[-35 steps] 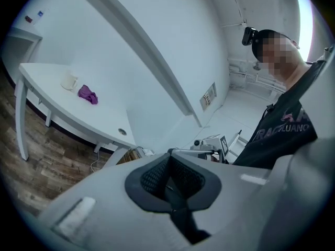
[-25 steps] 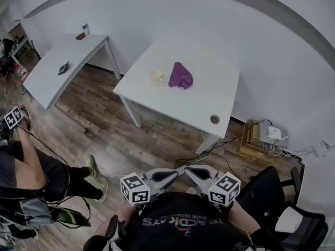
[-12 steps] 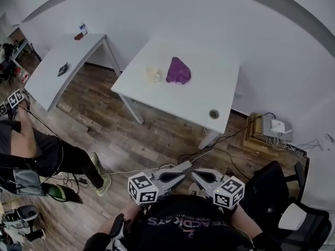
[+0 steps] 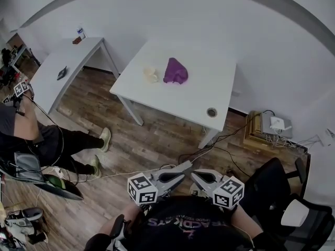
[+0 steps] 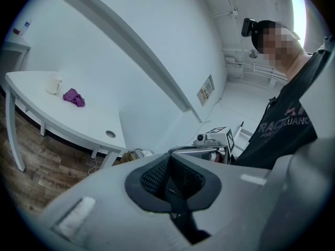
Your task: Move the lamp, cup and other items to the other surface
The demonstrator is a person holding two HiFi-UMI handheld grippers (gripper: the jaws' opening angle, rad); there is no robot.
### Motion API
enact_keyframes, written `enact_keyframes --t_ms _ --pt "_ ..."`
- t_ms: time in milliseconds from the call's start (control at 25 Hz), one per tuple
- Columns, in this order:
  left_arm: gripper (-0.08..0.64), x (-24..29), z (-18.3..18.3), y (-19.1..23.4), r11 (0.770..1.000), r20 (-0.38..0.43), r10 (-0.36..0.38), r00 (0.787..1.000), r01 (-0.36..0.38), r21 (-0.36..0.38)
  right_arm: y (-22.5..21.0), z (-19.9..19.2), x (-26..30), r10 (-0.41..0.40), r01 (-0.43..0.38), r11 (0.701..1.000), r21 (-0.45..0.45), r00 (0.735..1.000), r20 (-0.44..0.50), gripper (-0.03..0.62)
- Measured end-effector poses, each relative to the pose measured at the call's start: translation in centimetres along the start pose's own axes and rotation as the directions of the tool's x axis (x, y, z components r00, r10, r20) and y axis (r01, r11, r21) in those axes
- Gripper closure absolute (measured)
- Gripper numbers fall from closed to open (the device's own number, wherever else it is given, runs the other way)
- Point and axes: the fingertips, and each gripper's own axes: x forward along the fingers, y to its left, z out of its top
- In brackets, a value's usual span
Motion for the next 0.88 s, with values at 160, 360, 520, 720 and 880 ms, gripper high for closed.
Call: enact_keyframes --t_ms 160,360,520,720,880 --pt "0.561 0.0 -0.3 -0.4 1.0 -0.002 0.001 1.0 -0.001 -0.004 0.3 -0.3 -0.3 0.002 -0.002 1.0 0.0 1.0 -0.003 0.588" --pt "0.561 0.0 -0.3 -0.6 1.0 -0.001 0.008 1.0 -0.008 -0.006 0.4 -0.3 -0.4 0.008 -0.008 1.0 -0.001 1.0 -0.005 0.588" --pt "0.561 -0.2 -0.2 -0.9 1.0 0.007 0.019 1.0 -0.019 -0.004 0.7 -0.2 -0.6 0.017 -0.017 1.0 -0.006 1.0 -0.001 0.588" --pt "0.561 -0.6 0.0 -1.2 0.999 0.018 0.036 0.999 -0.036 0.001 1.0 0.2 -0.6 0.033 -0.033 0.999 -0.007 0.999 0.005 0.588" --pt "0.561 -1.1 0.3 -1.3 0.999 0.03 0.052 0.998 -0.052 0.002 1.3 0.5 -0.2 0.052 -0.052 0.999 -0.015 0.999 0.0 0.588"
